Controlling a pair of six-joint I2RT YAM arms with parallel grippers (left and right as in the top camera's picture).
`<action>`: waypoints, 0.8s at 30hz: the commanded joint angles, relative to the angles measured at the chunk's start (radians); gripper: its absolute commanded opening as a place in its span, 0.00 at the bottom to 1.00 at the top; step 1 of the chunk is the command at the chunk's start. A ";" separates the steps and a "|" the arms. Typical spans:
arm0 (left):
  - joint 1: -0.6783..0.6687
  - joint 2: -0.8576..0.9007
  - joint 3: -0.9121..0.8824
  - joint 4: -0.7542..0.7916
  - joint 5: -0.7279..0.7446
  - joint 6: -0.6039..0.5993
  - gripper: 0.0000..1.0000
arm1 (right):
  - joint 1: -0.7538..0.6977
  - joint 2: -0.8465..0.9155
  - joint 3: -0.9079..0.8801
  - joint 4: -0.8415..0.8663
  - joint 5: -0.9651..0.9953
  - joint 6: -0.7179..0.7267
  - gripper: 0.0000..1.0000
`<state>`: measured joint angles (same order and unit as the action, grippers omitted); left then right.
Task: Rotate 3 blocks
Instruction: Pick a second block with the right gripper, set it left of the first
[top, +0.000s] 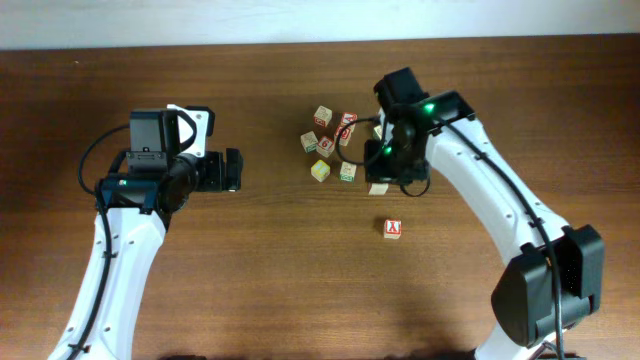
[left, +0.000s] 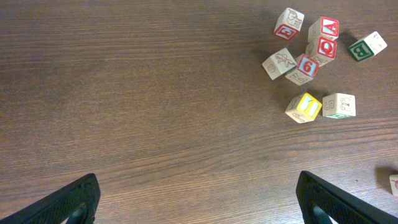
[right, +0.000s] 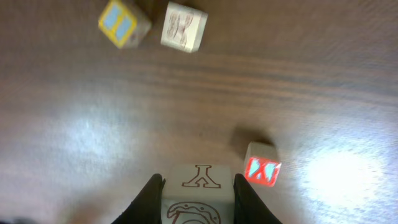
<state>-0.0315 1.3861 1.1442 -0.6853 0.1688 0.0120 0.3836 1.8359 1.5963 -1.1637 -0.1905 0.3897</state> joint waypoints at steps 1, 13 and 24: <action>0.002 0.002 0.016 0.004 0.011 0.019 0.99 | 0.051 -0.004 -0.160 0.088 0.003 0.021 0.23; 0.002 0.002 0.016 0.004 0.011 0.019 0.99 | 0.062 0.005 -0.441 0.373 0.066 0.098 0.45; 0.002 0.002 0.016 0.003 0.011 0.019 0.99 | -0.079 0.165 0.085 0.506 0.229 -0.482 0.55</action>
<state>-0.0315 1.3861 1.1465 -0.6846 0.1688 0.0120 0.3172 1.9305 1.6722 -0.6636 0.0223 0.0444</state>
